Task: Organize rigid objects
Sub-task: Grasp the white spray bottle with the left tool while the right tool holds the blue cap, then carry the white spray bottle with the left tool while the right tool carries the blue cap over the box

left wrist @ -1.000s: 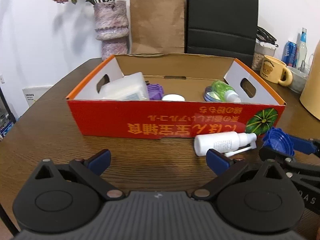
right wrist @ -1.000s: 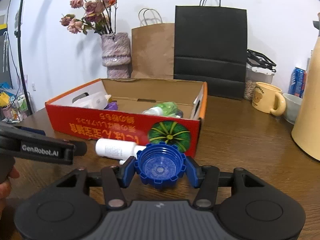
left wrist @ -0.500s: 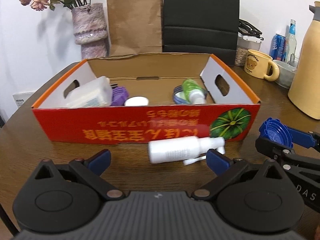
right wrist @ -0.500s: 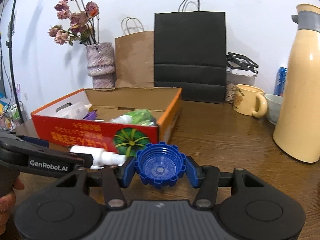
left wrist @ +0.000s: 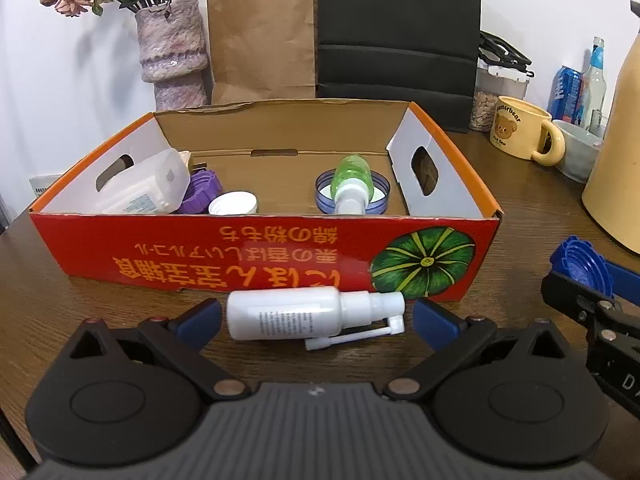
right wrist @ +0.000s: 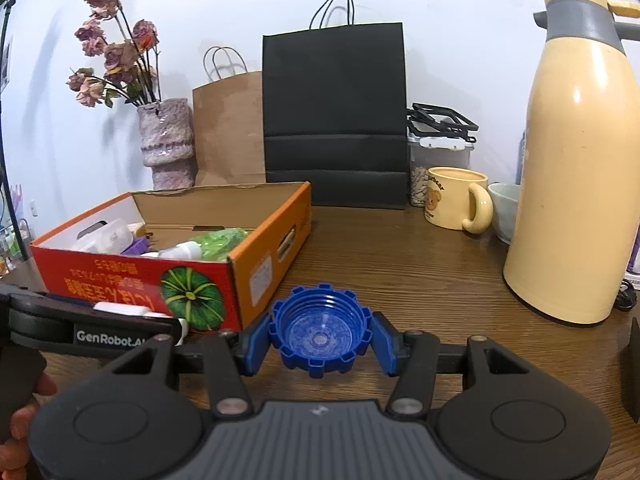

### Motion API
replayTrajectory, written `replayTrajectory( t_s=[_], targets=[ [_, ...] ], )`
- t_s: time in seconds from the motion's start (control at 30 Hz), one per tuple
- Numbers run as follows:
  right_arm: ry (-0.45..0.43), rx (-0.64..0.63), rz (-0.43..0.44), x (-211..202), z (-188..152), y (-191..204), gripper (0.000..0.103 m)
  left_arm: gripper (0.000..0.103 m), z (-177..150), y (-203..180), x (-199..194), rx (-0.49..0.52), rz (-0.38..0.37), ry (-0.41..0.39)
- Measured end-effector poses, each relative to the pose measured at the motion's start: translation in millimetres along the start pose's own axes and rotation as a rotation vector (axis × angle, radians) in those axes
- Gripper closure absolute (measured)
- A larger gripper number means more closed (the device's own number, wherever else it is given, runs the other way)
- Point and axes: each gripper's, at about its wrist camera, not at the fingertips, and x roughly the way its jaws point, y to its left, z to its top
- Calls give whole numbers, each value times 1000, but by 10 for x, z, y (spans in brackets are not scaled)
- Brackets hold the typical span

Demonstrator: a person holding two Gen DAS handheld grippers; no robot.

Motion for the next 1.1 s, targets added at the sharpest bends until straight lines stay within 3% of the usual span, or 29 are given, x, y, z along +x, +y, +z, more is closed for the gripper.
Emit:
replayTrajectory(
  t_s=[0.43, 1.1],
  targets=[
    [-12, 3, -14, -10, -7, -2, 51, 0, 17, -149, 185, -8, 101, 26],
    [-47, -11, -68, -76, -13, 26, 51, 4, -24, -124, 140, 27, 41, 21]
  ],
)
